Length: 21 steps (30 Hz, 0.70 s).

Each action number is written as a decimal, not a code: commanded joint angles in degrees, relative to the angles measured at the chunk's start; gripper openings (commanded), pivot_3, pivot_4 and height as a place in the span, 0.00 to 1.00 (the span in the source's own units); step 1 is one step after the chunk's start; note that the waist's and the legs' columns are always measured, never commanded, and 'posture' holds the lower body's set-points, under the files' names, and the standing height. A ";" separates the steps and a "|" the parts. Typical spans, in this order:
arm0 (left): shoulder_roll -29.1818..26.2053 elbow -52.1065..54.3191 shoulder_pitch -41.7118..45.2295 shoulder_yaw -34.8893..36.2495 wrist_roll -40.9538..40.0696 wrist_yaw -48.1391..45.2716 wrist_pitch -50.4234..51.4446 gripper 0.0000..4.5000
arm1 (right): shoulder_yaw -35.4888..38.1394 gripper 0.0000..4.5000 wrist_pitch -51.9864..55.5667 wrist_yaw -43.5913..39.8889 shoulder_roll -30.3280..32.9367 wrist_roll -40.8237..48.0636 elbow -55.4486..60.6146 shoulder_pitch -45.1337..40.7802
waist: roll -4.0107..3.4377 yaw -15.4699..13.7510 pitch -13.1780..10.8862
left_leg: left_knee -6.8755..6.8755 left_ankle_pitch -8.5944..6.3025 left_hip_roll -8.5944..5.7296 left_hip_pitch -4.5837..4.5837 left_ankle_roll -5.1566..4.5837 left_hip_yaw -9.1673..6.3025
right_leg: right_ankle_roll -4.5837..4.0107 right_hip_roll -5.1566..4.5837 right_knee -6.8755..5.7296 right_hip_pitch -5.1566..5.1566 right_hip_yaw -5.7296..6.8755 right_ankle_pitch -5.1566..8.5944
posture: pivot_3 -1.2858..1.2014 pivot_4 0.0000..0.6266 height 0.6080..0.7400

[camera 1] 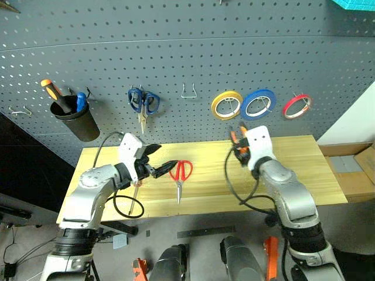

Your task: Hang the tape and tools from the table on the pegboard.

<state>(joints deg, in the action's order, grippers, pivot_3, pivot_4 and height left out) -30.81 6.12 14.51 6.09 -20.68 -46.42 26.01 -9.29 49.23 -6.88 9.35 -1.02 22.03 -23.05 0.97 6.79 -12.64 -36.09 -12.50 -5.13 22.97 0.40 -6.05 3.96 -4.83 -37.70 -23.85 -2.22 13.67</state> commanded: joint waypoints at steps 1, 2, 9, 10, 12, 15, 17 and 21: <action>0.00 4.31 -1.03 4.39 -2.24 2.65 -1.37 1.00 | -1.72 0.54 -2.31 0.74 -3.01 -0.37 5.31 -7.65 | 0.01 -0.26 0.00 | -0.01 0.02 0.00 0.00 0.03 0.01 | -0.01 0.00 0.01 -0.02 -0.02 -0.01 | 0.46 0.31 1.00; 0.20 4.45 -1.29 5.00 -2.25 3.40 -1.99 1.00 | -2.08 0.54 -3.74 0.48 -3.77 -0.43 4.33 -10.00 | 0.02 -0.35 0.00 | -0.03 0.06 -0.01 0.00 0.05 0.00 | -0.05 0.01 0.01 -0.01 -0.01 -0.03 | 0.46 0.30 1.00; 0.94 6.83 -3.13 5.39 -1.83 6.29 -4.41 1.00 | -1.16 0.54 -17.61 1.89 -9.68 -0.56 -14.06 -26.38 | 0.30 -0.75 0.17 | 0.01 0.20 0.00 -0.03 0.16 -0.07 | -0.31 0.15 0.00 -0.05 0.09 -0.20 | 0.48 0.29 1.00; 1.09 7.08 -3.08 5.23 -1.71 6.67 -4.59 1.00 | -0.60 0.54 -19.90 2.22 -10.54 -0.42 -17.42 -28.82 | 0.30 -0.78 0.17 | 0.04 0.20 0.00 -0.01 0.16 -0.07 | -0.32 0.15 -0.01 -0.10 0.08 -0.21 | 0.48 0.29 1.00; 1.44 7.43 -2.55 4.84 -1.47 7.51 -4.77 1.00 | 0.54 0.54 -24.71 2.77 -11.79 -0.22 -24.49 -33.28 | 0.30 -0.86 0.16 | 0.05 0.21 -0.02 0.04 0.17 0.01 | -0.35 0.15 -0.15 -0.23 -0.02 -0.23 | 0.48 0.29 1.00; 2.05 7.79 -1.14 3.97 -1.18 8.97 -4.27 1.00 | 2.06 0.54 -32.48 3.18 -12.22 -0.27 -34.91 -38.38 | 0.30 -1.21 0.16 | 0.13 0.20 -0.02 0.04 0.19 -0.01 | -0.36 0.15 -0.15 -0.27 0.00 -0.23 | 0.49 0.28 1.00; 2.55 8.28 -0.18 3.68 -1.52 10.00 -3.53 1.00 | 3.11 0.54 -37.29 3.40 -12.21 -0.31 -41.97 -41.57 | 0.30 -1.44 0.16 | 0.15 0.20 -0.02 0.04 0.19 -0.01 | -0.36 0.17 -0.16 -0.29 -0.01 -0.23 | 0.49 0.29 1.00; 2.39 9.13 0.63 3.19 -1.75 10.67 -2.81 1.00 | 5.06 0.54 -44.05 3.73 -12.06 0.11 -52.81 -46.32 | 0.29 -1.63 0.16 | 0.16 0.19 -0.01 0.04 0.19 -0.01 | -0.36 0.20 -0.15 -0.28 -0.03 -0.23 | 0.50 0.29 1.00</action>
<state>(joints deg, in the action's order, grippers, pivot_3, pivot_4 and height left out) -28.14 12.57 14.34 9.13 -21.84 -36.25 23.41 -5.79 9.58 -3.63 -2.56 -1.38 -28.80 -66.28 1.26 5.16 -12.48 -35.93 -12.31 -5.14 23.02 0.60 -6.05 3.60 -4.63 -37.85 -24.15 -2.27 13.44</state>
